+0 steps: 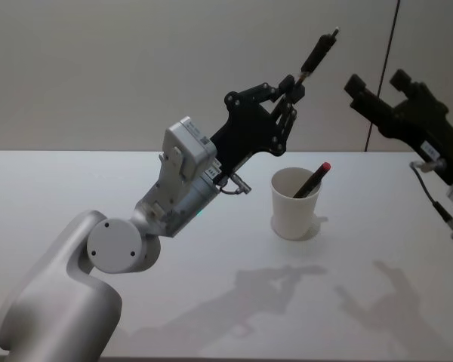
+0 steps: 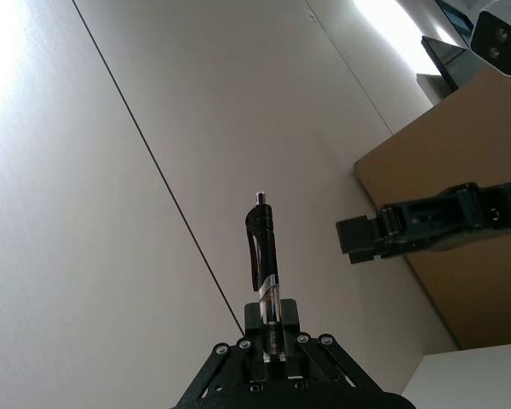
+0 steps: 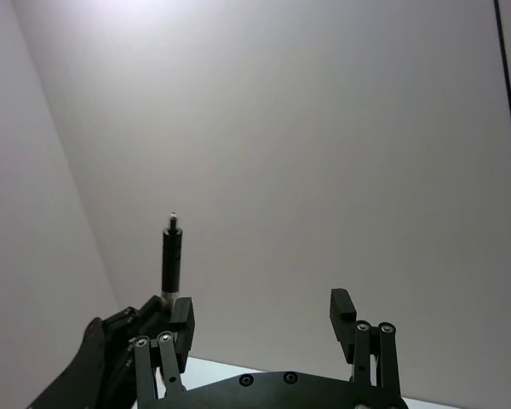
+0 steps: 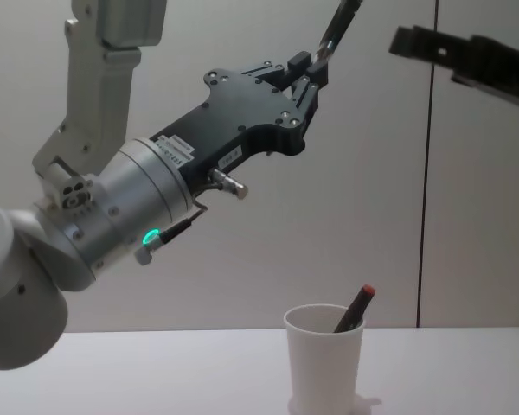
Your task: Place the pen into the pen holder.
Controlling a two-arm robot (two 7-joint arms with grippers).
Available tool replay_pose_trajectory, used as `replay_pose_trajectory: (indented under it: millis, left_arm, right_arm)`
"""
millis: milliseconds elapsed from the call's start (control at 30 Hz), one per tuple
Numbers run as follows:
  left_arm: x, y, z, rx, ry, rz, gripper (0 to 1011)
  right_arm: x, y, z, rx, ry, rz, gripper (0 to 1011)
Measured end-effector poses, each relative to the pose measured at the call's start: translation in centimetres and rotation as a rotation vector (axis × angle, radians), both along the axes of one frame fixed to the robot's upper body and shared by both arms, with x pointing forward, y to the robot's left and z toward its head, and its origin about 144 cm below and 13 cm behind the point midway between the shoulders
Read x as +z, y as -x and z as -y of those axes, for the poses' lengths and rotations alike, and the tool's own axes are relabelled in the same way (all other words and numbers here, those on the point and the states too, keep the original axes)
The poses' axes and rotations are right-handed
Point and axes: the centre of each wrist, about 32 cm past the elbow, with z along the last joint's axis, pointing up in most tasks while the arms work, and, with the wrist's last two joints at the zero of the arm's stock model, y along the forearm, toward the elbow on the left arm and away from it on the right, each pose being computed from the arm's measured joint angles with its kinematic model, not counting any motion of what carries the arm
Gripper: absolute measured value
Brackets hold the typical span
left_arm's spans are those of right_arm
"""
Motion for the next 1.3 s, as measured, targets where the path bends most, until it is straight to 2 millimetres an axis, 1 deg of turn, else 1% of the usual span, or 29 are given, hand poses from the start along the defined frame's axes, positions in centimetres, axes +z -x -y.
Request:
replay_pose_trajectory:
  millis: [667, 1300]
  left_arm:
    - [0.0, 0.0, 0.0, -0.001, 0.000, 0.001, 130]
    - [0.0, 0.0, 0.0, -0.001, 0.000, 0.001, 130]
  right_arm:
    - [1.8, -0.8, -1.0, 0.093, -0.056, -0.008, 1002]
    - [2.6, -1.6, -2.3, 0.115, -0.079, -0.014, 1002]
